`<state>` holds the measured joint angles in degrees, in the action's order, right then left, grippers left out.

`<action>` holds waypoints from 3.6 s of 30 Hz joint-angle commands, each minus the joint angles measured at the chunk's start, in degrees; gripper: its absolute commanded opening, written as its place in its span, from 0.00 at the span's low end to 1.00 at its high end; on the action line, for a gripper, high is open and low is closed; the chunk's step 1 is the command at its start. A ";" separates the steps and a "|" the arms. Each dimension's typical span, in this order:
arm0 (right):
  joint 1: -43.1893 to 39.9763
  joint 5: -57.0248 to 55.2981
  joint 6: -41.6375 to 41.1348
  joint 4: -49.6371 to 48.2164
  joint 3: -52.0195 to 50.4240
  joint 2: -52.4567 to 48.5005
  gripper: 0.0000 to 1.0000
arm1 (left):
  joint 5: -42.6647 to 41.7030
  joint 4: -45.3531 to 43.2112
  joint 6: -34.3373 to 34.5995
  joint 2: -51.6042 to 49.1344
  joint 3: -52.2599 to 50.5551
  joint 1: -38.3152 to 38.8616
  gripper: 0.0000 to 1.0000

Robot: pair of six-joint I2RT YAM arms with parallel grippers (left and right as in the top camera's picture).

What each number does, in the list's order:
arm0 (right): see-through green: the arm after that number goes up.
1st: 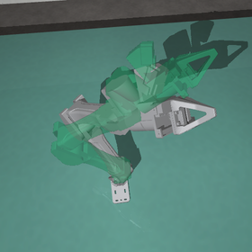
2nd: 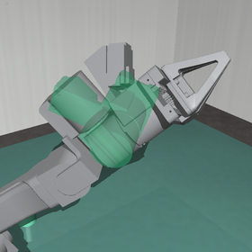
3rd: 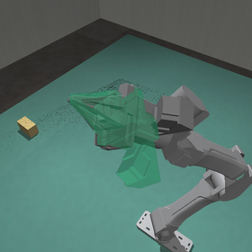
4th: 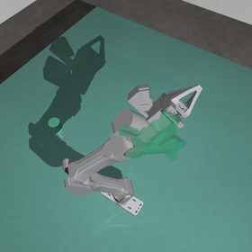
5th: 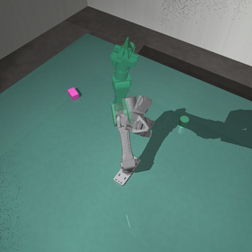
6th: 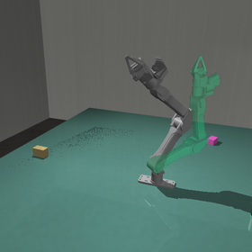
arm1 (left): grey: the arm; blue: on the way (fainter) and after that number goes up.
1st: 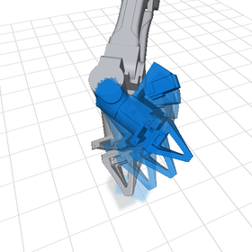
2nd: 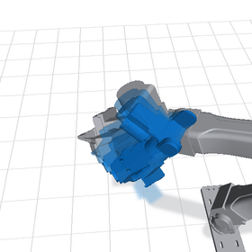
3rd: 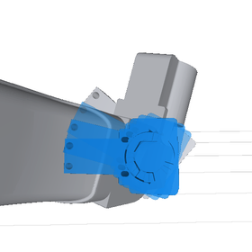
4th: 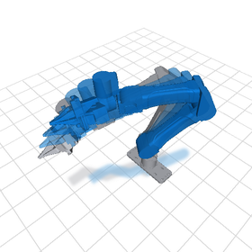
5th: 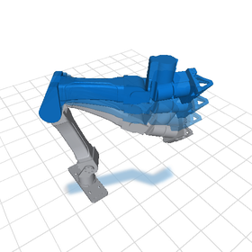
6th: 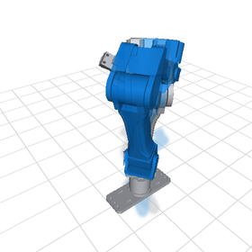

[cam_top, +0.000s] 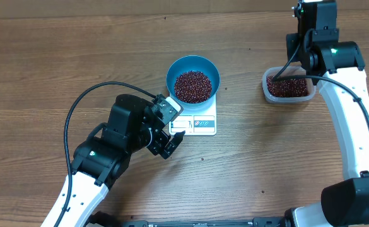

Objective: Scoop item into bowl and weigh 150g on scale
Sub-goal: 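Carry the blue scoop right and lower it into the bean tub, then open the right gripper to release the scoop and lift away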

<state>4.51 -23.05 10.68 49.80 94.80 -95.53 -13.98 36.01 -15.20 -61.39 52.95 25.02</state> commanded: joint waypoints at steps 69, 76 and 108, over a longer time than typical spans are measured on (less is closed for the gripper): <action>-2.34 1.95 -71.71 -1.11 -17.70 -2.21 1.00 | -0.87 -0.02 -0.46 0.66 -0.31 -0.24 1.00; -2.34 2.75 -71.71 2.58 -17.05 -1.29 1.00 | -0.85 -0.02 -0.46 0.66 -0.31 -0.24 1.00; -2.34 2.86 -71.49 33.77 -17.05 5.11 1.00 | -0.87 -0.02 -0.46 0.66 -0.31 -0.24 1.00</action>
<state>2.24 -19.88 -61.36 83.29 77.28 -91.77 -13.98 36.01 -15.20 -61.39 52.95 25.02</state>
